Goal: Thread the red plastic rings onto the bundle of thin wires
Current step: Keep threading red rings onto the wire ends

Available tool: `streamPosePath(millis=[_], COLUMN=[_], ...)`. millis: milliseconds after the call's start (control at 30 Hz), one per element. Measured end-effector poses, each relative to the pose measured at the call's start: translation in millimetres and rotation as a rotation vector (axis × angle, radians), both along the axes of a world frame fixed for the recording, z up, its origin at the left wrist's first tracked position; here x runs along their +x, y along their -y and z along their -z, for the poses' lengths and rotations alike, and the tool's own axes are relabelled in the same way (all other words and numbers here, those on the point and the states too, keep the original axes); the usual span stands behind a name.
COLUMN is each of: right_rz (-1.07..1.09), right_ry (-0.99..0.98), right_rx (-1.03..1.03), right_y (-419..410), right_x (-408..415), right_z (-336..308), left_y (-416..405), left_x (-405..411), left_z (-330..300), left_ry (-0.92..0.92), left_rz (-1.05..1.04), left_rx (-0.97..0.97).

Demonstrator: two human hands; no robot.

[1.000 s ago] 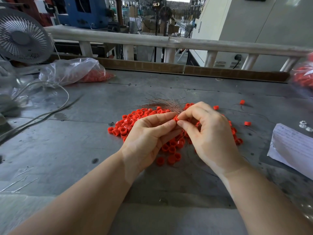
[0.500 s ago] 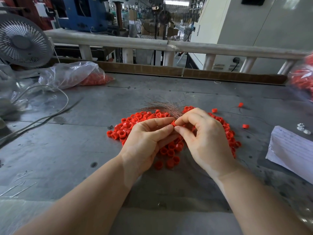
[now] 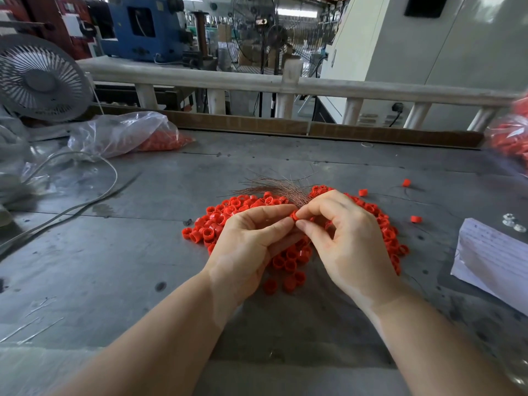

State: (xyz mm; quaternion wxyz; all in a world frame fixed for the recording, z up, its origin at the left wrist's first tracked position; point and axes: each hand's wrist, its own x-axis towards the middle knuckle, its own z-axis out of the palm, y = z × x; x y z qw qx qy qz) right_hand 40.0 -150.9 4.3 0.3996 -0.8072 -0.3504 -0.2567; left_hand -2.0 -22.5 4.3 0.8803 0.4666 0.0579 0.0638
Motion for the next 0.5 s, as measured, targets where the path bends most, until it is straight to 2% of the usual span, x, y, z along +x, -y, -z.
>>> streamPosePath(millis=[500], right_rz=[0.019], right_ry=[-0.002], right_rx=[0.012], right_y=[-1.2], right_x=[-0.9], right_z=[-0.6], left_y=[-1.4], left_x=[0.7], left_z=[1.6], left_ry=[0.009], left_rz=[0.005], left_rx=[0.005])
